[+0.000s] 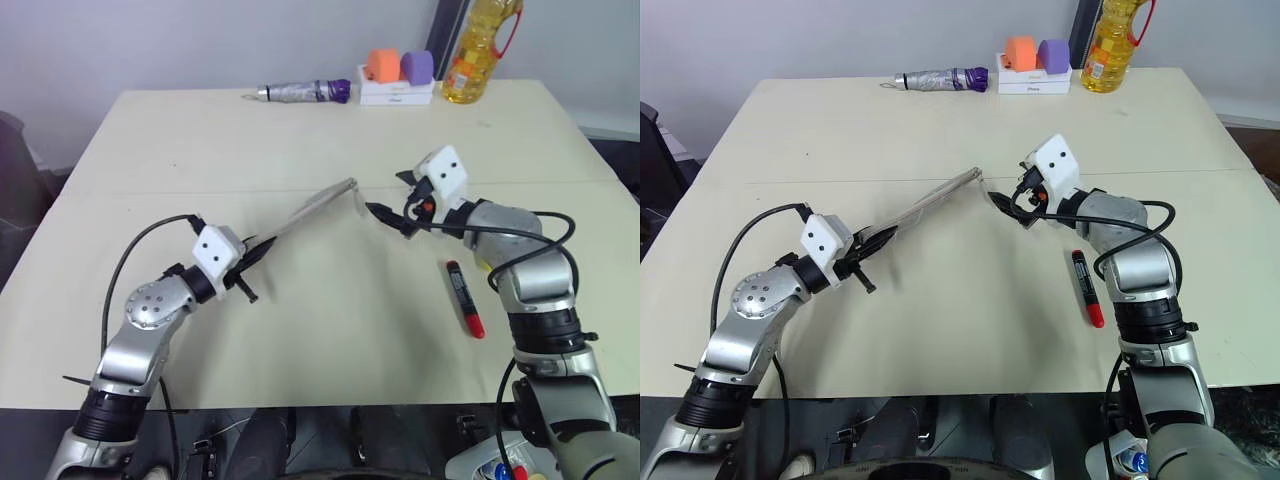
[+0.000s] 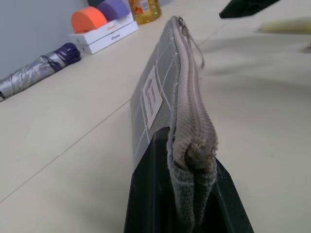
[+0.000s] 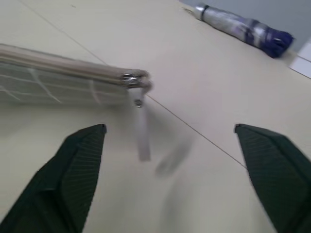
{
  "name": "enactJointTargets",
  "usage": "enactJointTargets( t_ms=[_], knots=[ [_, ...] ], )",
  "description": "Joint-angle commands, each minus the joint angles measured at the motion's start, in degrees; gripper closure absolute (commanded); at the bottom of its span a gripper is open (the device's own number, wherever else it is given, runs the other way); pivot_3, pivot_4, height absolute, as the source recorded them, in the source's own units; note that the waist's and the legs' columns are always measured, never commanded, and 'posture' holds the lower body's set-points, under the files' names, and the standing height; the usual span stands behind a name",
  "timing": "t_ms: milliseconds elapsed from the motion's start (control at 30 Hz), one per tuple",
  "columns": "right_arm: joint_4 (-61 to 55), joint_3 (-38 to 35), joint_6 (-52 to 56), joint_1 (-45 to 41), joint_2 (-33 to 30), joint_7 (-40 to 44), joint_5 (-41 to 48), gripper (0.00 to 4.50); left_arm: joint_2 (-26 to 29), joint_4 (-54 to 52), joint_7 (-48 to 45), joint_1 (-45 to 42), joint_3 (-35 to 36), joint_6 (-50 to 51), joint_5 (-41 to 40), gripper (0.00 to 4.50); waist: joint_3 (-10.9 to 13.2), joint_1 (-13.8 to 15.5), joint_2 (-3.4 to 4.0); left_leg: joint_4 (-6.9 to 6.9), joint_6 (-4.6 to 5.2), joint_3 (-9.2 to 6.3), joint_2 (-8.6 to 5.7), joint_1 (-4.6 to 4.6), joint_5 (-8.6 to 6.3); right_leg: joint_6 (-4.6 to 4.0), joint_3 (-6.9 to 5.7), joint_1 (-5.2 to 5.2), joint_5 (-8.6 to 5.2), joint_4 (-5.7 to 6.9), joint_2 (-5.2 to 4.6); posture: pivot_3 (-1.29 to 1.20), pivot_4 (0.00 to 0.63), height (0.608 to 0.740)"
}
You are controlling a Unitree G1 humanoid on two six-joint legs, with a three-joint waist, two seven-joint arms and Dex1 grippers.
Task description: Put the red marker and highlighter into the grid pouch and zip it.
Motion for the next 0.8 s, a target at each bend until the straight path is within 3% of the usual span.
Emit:
enactJointTargets(
  t_ms=[33, 233, 333, 567, 800],
  knots=[
    [-1.93, 1.02, -0.33, 0.16, 0.92, -0.99, 0.20, 0.03, -1.32, -3.22, 1.00, -0.06, -0.47, 0.89, 0.56, 4.50, 0.00, 0.12, 0.00, 0.01, 0.00, 0.00, -0.01, 0.00, 0.00, 0.00, 0.00, 0.01, 0.00, -0.01, 0.00, 0.00, 0.150, 0.740],
    [3.50, 1.54, -3.61, -1.37, 4.67, -4.89, -1.10, 0.03, -2.94, -4.62, 0.97, 0.29, -1.04, 1.89, 1.03, 4.50, 0.00, -0.01, -0.01, -0.01, -0.01, -0.01, 0.00, 0.00, 0.00, 0.00, -0.01, 0.00, 0.00, -0.02, 0.00, 0.00, 0.150, 0.740],
    [5.60, 1.23, -4.63, -1.96, 5.72, -5.21, -0.69, 0.80, -2.92, -5.17, 1.03, 0.73, -0.62, 2.23, 1.33, 4.50, 0.00, -0.05, -0.01, -0.01, -0.01, -0.01, 0.00, 0.00, 0.00, 0.00, -0.01, -0.01, 0.00, -0.02, 0.01, 0.00, 0.150, 0.740],
    [2.31, 2.79, -3.80, -0.62, 5.91, -3.40, 0.41, 4.46, -2.59, -5.70, 1.40, 1.96, 0.62, 2.47, 1.52, 4.50, 0.00, -0.04, -0.01, -0.02, -0.01, -0.01, 0.00, 0.00, 0.00, 0.00, -0.01, -0.01, 0.00, -0.02, 0.01, 0.00, 0.150, 0.740],
    [-1.98, 4.79, -2.30, 0.40, 6.10, -2.26, 0.95, 4.46, -3.39, -5.00, 1.90, 1.55, -0.07, 2.34, 1.99, 4.50, 0.00, -0.02, -0.01, -0.02, -0.01, -0.01, 0.00, 0.00, 0.00, 0.00, -0.01, 0.00, 0.00, -0.04, 0.01, 0.00, 0.150, 0.740]
  ],
)
